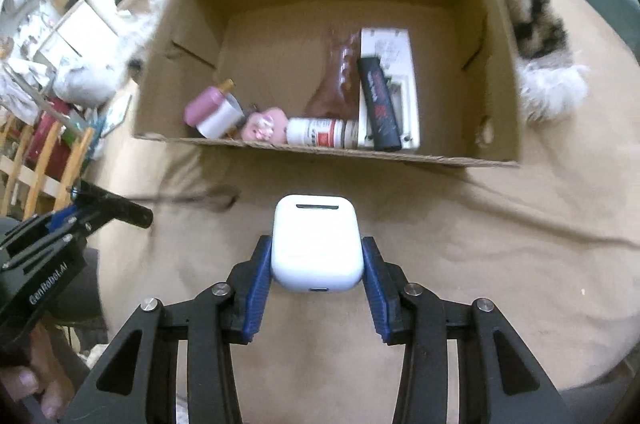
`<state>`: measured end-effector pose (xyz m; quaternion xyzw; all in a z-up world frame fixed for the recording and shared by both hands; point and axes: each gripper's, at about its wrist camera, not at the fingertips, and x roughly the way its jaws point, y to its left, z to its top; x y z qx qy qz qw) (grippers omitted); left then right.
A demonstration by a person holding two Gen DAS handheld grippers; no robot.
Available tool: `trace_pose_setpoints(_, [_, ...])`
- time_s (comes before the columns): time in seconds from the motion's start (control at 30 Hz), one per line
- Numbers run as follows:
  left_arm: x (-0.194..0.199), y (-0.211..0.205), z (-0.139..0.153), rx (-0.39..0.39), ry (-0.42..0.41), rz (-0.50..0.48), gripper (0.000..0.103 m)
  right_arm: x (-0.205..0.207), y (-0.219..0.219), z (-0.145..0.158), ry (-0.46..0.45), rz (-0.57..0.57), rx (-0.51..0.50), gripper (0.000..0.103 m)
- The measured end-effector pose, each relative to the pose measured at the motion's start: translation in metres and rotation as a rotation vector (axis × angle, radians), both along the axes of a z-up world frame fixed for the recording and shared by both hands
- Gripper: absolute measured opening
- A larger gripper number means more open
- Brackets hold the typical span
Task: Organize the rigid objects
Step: 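Carry the flashlight and earbud case over into the box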
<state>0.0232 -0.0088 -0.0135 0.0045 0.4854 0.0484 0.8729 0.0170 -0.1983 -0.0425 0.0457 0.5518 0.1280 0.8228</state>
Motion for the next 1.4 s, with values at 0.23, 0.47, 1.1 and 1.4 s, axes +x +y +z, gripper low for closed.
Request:
trace_pose_setpoints(0.23, [-0.004,0.008,0.045,-0.052,-0.103,0.004,0.017,-0.003,-0.017,0.039,-0.109,-0.022,0.06,0.045])
trace_pose_setpoints(0.47, [0.011,0.005,0.077,-0.114,-0.175,-0.005,0.017,0.012,-0.024,0.059,-0.179,-0.021,0.1,0.045])
trace_pose_setpoints(1.1, [0.112,-0.031,0.086,-0.13,-0.226,-0.101,0.017,0.108,-0.048,0.048,-0.187,-0.102,0.091,0.045])
trace_pose_setpoints(1.4, [0.135,-0.054,0.009,-0.093,-0.065,-0.2,0.017,0.121,-0.055,0.009,-0.097,-0.141,0.066,0.045])
